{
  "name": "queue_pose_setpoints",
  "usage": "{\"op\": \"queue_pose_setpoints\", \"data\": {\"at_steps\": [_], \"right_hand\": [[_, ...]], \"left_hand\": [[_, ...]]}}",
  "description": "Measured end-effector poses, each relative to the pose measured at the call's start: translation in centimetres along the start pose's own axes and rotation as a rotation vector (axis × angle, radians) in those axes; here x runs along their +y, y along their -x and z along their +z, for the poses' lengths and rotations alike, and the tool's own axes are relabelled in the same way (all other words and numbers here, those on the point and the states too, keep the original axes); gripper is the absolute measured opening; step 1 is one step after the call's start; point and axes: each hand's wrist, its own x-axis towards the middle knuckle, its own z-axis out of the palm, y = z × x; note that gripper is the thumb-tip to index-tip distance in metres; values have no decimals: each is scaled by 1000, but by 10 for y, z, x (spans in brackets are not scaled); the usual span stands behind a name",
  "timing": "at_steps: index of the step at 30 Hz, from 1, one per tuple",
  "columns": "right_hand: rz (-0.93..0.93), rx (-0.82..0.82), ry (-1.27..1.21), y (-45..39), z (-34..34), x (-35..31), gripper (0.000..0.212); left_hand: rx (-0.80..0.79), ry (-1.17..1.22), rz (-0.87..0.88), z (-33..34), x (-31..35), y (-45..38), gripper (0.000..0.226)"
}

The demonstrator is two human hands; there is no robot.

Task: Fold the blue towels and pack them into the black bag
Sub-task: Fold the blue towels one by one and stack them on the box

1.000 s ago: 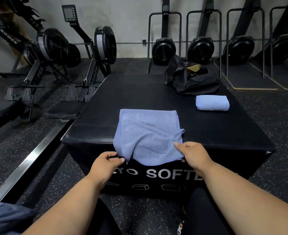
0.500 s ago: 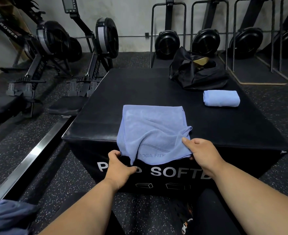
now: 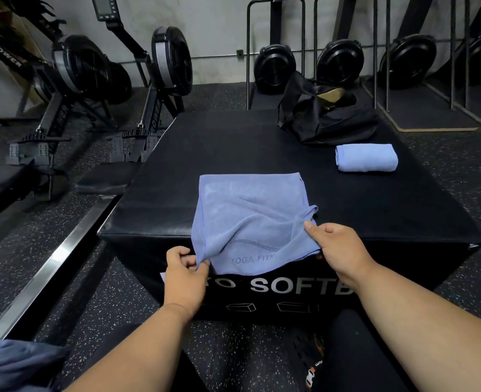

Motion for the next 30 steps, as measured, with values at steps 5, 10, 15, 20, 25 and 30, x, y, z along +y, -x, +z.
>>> {"op": "queue_pose_setpoints", "data": {"at_steps": [5, 10, 15, 20, 25, 30], "right_hand": [[2, 59, 7, -1, -6, 3, 69], [12, 103, 15, -2, -5, 5, 71], [7, 75, 35, 3, -3, 6, 64], [-17, 82, 67, 9, -3, 5, 67], [-20, 89, 72, 7, -6, 6, 66], [-18, 88, 60, 4, -8, 7, 58]], "left_hand": [[10, 120, 35, -20, 8, -4, 27], [-98, 198, 9, -26, 16, 2, 17], [-72, 215, -61, -31, 25, 6, 16], [-120, 177, -165, -38, 32, -3, 26], [-212, 305, -314, -39, 38, -12, 41], [-233, 230, -336, -48, 40, -20, 42]]}}
